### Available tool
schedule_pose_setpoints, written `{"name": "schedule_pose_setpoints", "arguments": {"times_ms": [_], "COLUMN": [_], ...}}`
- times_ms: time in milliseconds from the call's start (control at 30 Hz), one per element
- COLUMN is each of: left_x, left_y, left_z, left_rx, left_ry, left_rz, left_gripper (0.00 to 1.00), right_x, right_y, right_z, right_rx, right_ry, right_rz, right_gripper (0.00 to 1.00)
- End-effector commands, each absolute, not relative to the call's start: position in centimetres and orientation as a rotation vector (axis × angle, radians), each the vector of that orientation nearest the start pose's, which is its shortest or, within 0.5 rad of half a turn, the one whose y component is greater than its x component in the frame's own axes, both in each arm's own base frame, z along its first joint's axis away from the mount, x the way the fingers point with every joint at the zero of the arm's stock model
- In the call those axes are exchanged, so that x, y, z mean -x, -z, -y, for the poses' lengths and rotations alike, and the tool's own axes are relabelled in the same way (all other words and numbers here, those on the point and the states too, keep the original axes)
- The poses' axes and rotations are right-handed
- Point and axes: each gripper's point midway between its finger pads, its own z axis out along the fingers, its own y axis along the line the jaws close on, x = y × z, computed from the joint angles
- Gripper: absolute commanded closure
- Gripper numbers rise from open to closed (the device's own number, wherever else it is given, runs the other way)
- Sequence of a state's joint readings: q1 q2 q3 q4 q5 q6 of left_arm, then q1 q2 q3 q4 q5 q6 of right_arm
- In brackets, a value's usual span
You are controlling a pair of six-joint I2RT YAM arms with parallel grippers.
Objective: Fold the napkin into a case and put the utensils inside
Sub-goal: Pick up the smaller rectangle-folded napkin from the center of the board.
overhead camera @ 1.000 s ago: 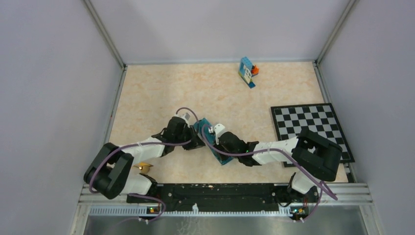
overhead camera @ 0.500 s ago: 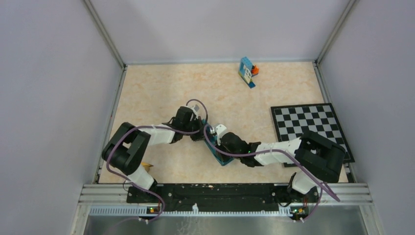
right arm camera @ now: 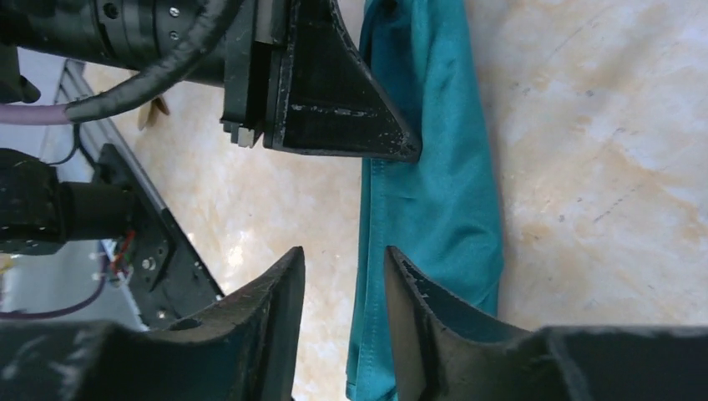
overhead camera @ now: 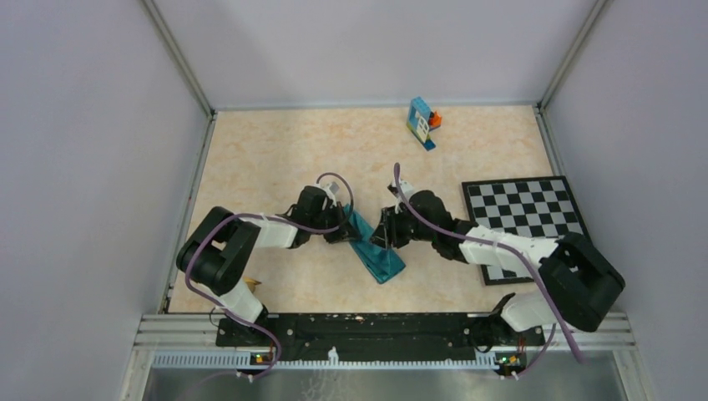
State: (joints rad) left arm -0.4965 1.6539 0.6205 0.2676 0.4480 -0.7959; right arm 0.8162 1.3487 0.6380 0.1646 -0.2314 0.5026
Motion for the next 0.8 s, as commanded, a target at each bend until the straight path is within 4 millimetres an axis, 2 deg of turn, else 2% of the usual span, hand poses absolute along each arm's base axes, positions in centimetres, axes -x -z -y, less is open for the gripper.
{"name": "schedule_pose_setpoints", "arguments": {"times_ms": [0, 67, 167, 267, 333, 433, 500, 633, 767], "left_x": [-25.1, -25.0, -24.9, -24.6, -24.4, -24.3, -24.2, -24.2, -24.3], "left_y": [1.5, 1.6, 1.9, 2.3, 2.6, 2.9, 3.0, 2.8, 2.6], "left_z": [22.8, 22.6, 22.2, 22.1, 22.0, 21.7, 21.6, 21.5, 21.4], "left_rx": [0.175, 0.179, 0.183, 0.189, 0.193, 0.202, 0.206, 0.207, 0.205], "left_ry": [0.91, 0.906, 0.899, 0.906, 0.91, 0.912, 0.923, 0.937, 0.948], "left_rz": [-2.644, -2.646, -2.648, -2.656, -2.662, -2.664, -2.663, -2.66, -2.651], "left_gripper": [1.0, 1.0, 1.0, 1.0, 1.0, 1.0, 1.0, 1.0, 1.0], "right_x": [-19.9, -19.3, -18.0, -16.7, -15.5, -15.0, -15.4, -17.5, -18.8], "right_y": [-10.1, -8.6, -6.4, -4.7, -4.9, -5.7, -6.4, -8.8, -9.4], "right_z": [-33.4, -33.3, -32.7, -32.5, -32.9, -33.1, -32.8, -32.4, -33.6], "right_rx": [0.485, 0.462, 0.481, 0.674, 0.815, 0.896, 0.928, 0.944, 0.965], "right_ry": [-1.254, -1.285, -1.284, -1.062, -0.921, -0.82, -0.72, -0.488, -0.352], "right_rz": [-2.29, -2.328, -2.337, -2.334, -2.292, -2.244, -2.197, -2.058, -2.026], "right_gripper": [0.66, 0.7, 0.71, 0.61, 0.53, 0.5, 0.46, 0.21, 0.2]}}
